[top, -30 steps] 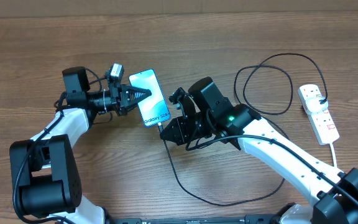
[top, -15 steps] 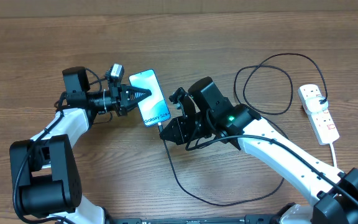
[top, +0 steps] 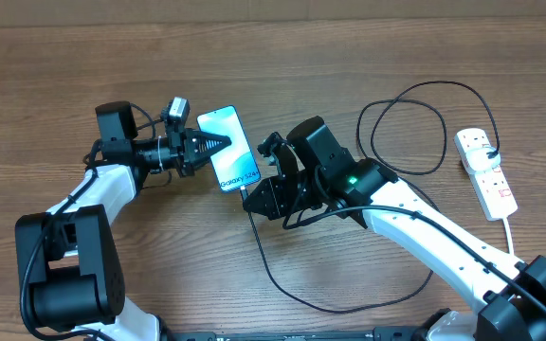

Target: Plug charger to phone and switch on socket

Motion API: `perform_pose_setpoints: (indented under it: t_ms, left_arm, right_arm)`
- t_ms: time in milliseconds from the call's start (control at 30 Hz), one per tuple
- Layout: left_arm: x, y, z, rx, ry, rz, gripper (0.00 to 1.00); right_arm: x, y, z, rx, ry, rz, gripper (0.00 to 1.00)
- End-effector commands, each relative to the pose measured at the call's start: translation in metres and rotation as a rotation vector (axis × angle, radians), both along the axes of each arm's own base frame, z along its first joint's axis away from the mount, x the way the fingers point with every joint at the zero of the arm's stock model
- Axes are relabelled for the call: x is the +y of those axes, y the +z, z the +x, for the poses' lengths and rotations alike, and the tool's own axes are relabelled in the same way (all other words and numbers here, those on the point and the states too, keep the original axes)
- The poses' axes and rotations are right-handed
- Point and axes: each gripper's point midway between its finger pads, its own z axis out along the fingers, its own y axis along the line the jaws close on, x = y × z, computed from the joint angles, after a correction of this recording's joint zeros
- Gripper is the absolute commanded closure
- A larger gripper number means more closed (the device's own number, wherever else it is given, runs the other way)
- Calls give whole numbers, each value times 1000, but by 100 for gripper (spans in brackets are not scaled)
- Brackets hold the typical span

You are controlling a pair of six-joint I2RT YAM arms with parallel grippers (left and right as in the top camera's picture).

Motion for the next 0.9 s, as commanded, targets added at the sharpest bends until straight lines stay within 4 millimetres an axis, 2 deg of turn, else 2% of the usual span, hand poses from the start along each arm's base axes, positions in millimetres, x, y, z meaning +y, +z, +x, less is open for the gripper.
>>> perform_pose_setpoints:
  t_ms: [0,433,633,700,800,867]
  left_arm:
    - [-9,10,-6,-27,-53,-25,96]
    - [-11,15,-12,-184,-91,-37,96]
    - [-11,15,-12,-194,-91,-36,96]
    - [-11,15,-13,-191,-91,-36,96]
    - [-11,15,-12,-193,-90,-35,96]
    - [-11,15,-11,-204,-87,-30,96]
  right_arm:
    - [1,-2,1,-5,-2,-1,96]
    - [-6,-10,13,-47,-56,-60,96]
    - [-11,-15,22,-83,-94,-100,95]
    - [-11,-14,25,-94,-100,-102,89]
    - [-11,-14,27,-102,-106,-103,71]
    - [-12,-15,25,-95,-105,-108,64]
